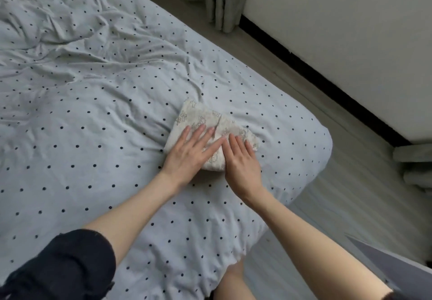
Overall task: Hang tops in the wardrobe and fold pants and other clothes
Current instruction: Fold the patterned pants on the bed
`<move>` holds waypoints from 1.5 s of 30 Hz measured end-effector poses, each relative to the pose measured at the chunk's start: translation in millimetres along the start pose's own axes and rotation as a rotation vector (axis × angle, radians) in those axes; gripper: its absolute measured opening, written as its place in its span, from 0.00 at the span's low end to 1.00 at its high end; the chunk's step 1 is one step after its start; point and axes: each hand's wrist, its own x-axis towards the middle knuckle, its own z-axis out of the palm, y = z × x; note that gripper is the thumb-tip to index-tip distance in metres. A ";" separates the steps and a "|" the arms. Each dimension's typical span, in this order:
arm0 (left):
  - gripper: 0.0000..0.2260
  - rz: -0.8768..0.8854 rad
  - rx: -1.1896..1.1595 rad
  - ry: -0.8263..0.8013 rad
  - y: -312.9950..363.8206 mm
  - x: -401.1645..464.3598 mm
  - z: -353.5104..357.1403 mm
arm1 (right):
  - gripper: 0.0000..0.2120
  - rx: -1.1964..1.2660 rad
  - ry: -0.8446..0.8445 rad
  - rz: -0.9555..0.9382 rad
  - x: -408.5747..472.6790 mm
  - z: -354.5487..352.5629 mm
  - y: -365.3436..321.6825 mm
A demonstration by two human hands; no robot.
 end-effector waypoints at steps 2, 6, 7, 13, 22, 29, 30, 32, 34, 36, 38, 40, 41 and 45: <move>0.25 -0.012 -0.061 0.045 15.6 -8.0 -4.9 | 0.26 -0.025 0.036 -0.001 -17.5 -9.1 5.2; 0.25 -0.007 -0.200 0.119 50.6 -22.6 -35.8 | 0.23 -0.078 0.218 0.072 -68.3 -38.8 9.0; 0.25 0.004 -0.224 0.136 57.2 -24.6 -44.8 | 0.23 -0.089 0.246 0.097 -80.9 -46.9 8.2; 0.25 0.214 -0.311 0.247 127.6 -15.6 -120.6 | 0.19 -0.180 0.476 0.328 -178.9 -114.6 30.9; 0.24 0.764 -0.393 0.370 344.5 -15.3 -220.5 | 0.21 -0.356 0.601 0.842 -410.2 -167.2 103.9; 0.24 1.135 -0.441 0.495 502.2 -42.2 -297.8 | 0.23 -0.529 0.686 1.141 -569.3 -195.9 139.8; 0.24 1.175 -0.444 0.509 523.5 -46.9 -310.7 | 0.24 -0.552 0.701 1.180 -591.4 -199.6 143.4; 0.25 1.248 -0.472 0.560 564.1 -52.8 -334.2 | 0.24 -0.613 0.735 1.246 -630.9 -214.2 152.6; 0.24 1.310 -0.517 0.600 604.0 -63.0 -358.0 | 0.25 -0.666 0.754 1.318 -671.5 -229.5 160.8; 0.23 1.360 -0.589 0.646 634.8 -71.3 -383.1 | 0.26 -0.730 0.788 1.373 -704.3 -246.9 165.0; 0.24 1.408 -0.646 0.676 657.9 -78.2 -404.4 | 0.27 -0.778 0.805 1.399 -729.8 -261.3 166.1; 0.24 1.484 -0.683 0.691 684.6 -83.1 -439.5 | 0.27 -0.843 0.829 1.464 -759.2 -285.9 165.2; 0.24 1.492 -0.697 0.741 693.5 -83.3 -452.0 | 0.27 -0.882 0.848 1.473 -769.0 -296.5 167.4; 0.21 1.590 -0.722 0.865 741.1 -82.9 -519.6 | 0.26 -0.981 0.843 1.630 -813.9 -349.6 170.1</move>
